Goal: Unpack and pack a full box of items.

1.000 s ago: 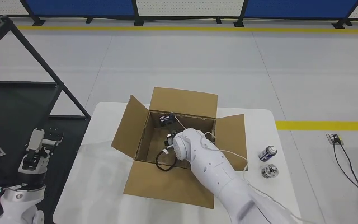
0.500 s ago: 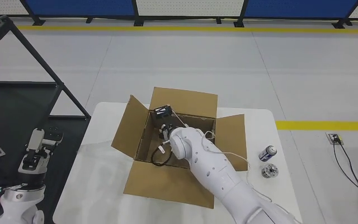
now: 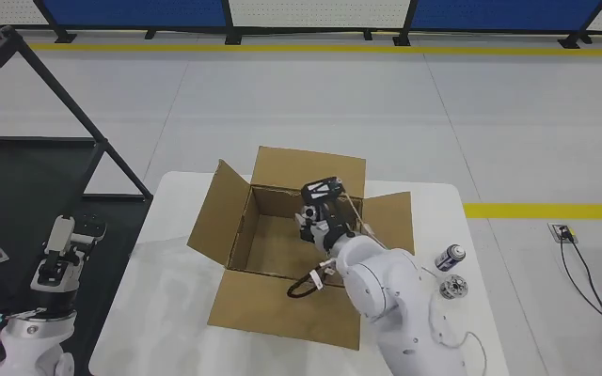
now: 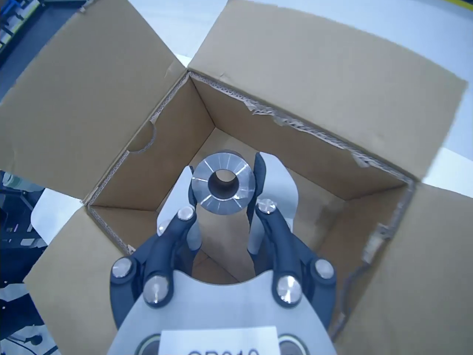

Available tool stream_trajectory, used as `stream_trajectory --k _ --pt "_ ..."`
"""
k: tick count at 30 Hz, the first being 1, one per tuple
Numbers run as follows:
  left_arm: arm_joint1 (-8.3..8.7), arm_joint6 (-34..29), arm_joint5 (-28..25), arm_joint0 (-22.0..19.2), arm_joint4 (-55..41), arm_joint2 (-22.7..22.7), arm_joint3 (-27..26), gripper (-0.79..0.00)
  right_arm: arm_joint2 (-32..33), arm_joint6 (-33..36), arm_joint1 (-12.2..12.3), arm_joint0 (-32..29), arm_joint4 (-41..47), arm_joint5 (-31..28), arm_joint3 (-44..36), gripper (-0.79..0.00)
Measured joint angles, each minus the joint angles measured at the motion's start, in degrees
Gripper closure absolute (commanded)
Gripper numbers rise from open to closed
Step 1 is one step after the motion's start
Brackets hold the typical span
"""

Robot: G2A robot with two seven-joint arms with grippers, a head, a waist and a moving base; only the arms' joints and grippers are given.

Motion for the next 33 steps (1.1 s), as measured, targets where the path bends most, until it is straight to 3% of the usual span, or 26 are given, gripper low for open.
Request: stream_trajectory --k 6,12,21,33 --pt "0.0 0.0 0.0 0.0 0.0 0.0 0.0 -0.785 8.3 0.7 1.3 -6.9 -1.4 0.8 -12.0 0.0" --pt "0.0 0.0 0.0 0.0 0.0 0.0 0.0 -0.785 17.2 0.2 2.3 -13.1 -0.4 2.1 -18.6 0.0" --pt "0.0 0.0 0.0 0.0 0.0 0.0 0.0 -0.785 28.2 -1.1 3.3 -22.7 5.3 1.8 -23.3 0.0" --pt "0.0 0.0 0.0 0.0 0.0 0.0 0.0 -0.785 34.6 0.3 4.8 -33.2 7.4 -5.2 -25.4 0.0"
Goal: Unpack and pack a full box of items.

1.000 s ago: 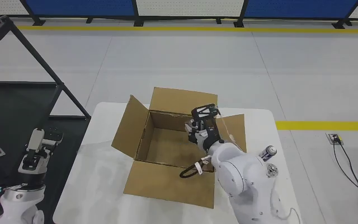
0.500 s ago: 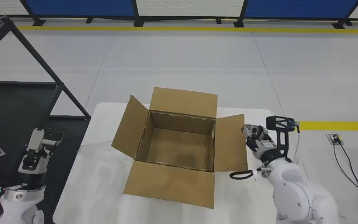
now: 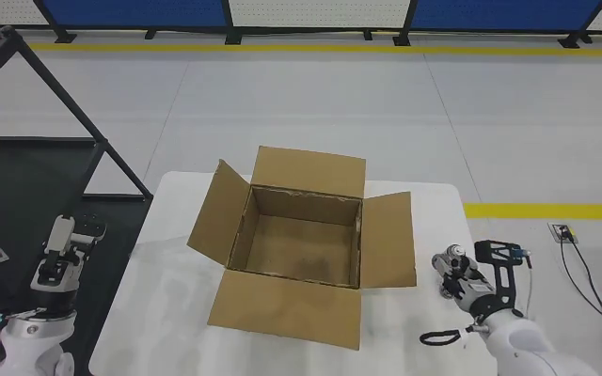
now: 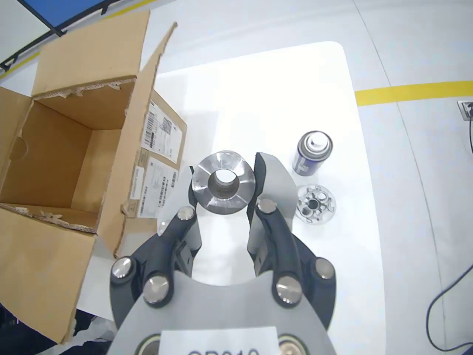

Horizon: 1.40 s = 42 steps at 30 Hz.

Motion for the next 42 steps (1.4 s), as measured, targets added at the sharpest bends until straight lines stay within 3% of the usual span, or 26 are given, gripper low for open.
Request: stream_trajectory --k 8,18,33,42 --pt "0.0 0.0 0.0 0.0 0.0 0.0 0.0 -0.785 1.7 1.4 0.9 -2.8 2.1 -3.6 4.4 0.0" --pt "0.0 0.0 0.0 0.0 0.0 0.0 0.0 -0.785 -1.8 0.9 1.8 -1.6 -1.1 -5.9 11.5 0.0" --pt "0.0 0.0 0.0 0.0 0.0 0.0 0.0 -0.785 -8.9 3.8 2.4 5.9 -11.5 3.0 20.6 0.0" --pt "0.0 0.0 0.0 0.0 0.0 0.0 0.0 -0.785 -10.5 5.1 2.7 7.7 -13.2 5.0 22.4 -0.012"
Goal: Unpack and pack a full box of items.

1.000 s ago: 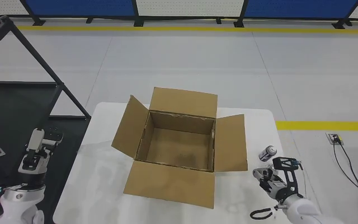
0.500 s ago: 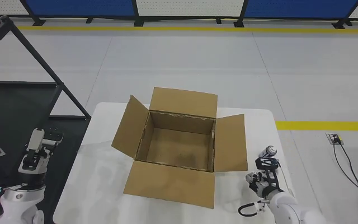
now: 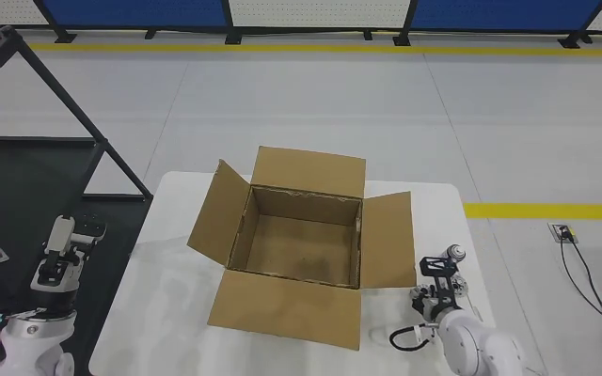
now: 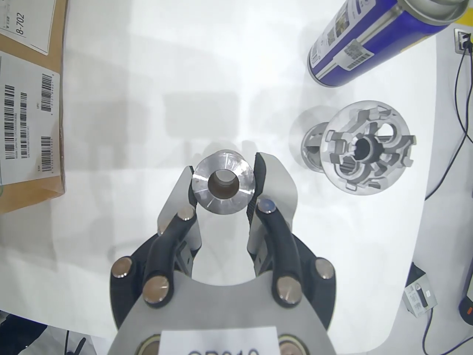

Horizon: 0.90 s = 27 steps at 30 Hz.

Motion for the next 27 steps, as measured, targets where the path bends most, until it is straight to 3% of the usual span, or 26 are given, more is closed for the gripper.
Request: stream_trajectory --k 7,16,19,21,27 --pt "0.0 0.0 0.0 0.0 0.0 0.0 0.0 -0.785 -0.3 0.7 0.2 0.4 0.2 0.9 0.9 -0.256" --pt "0.0 0.0 0.0 0.0 0.0 0.0 0.0 -0.785 -0.2 0.8 0.6 0.1 1.0 1.3 0.7 -0.391" --pt "0.0 0.0 0.0 0.0 0.0 0.0 0.0 -0.785 0.1 0.7 0.7 -0.2 1.5 1.3 -0.1 -0.69" --pt "0.0 0.0 0.0 0.0 0.0 0.0 0.0 -0.785 0.4 0.2 0.7 -0.6 2.4 1.2 -1.3 -0.785" --pt "0.0 0.0 0.0 0.0 0.0 0.0 0.0 -0.785 2.7 -3.8 0.9 -4.4 9.3 0.0 -8.4 -0.785"
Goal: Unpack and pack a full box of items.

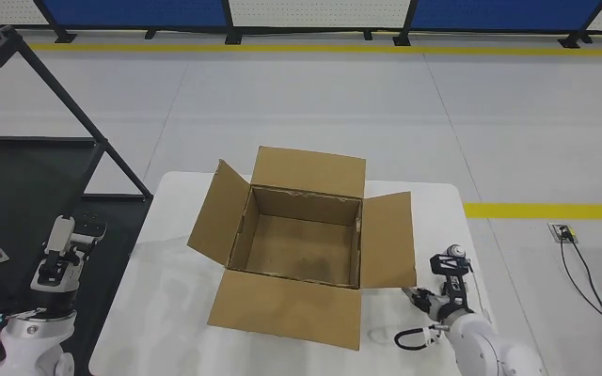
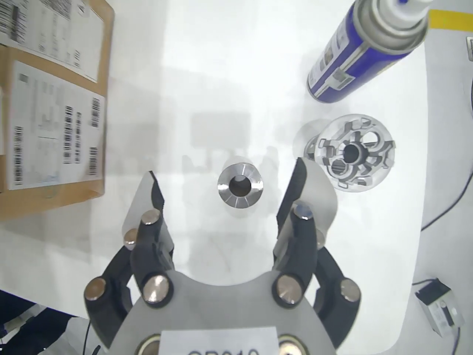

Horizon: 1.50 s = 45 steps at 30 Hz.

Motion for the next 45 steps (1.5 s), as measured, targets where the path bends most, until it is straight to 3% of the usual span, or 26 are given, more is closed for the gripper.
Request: stream_trajectory --k 5,6,7,10,11,18,24,31,45 --pt "0.0 0.0 0.0 0.0 0.0 0.0 0.0 -0.785 1.5 -2.9 0.1 -2.3 6.4 -1.7 -3.0 -0.785" --pt "0.0 0.0 0.0 0.0 0.0 0.0 0.0 -0.785 1.6 -3.6 0.1 -2.4 7.9 -1.7 -2.9 -0.508" --pt "0.0 0.0 0.0 0.0 0.0 0.0 0.0 -0.785 1.7 -4.2 0.1 -2.3 9.2 -1.6 -2.7 -0.339" --pt "0.0 0.0 0.0 0.0 0.0 0.0 0.0 -0.785 1.9 -6.1 0.1 -1.3 14.9 -2.7 -0.5 -0.018" --pt "0.0 0.0 0.0 0.0 0.0 0.0 0.0 -0.785 1.9 -6.5 0.1 -0.8 16.6 -3.0 0.5 0.0" --pt "0.0 0.0 0.0 0.0 0.0 0.0 0.0 -0.785 2.0 -9.9 0.1 4.5 30.3 -4.8 11.1 0.0" --pt "0.0 0.0 0.0 0.0 0.0 0.0 0.0 -0.785 3.5 -11.4 0.3 8.1 46.2 -12.4 21.9 0.0" --pt "0.0 0.0 0.0 0.0 0.0 0.0 0.0 -0.785 1.0 -14.5 0.3 11.1 52.0 -16.8 29.1 0.0" --pt "0.0 0.0 0.0 0.0 0.0 0.0 0.0 -0.785 -5.4 -16.0 0.7 19.1 53.0 -17.8 36.4 0.0"
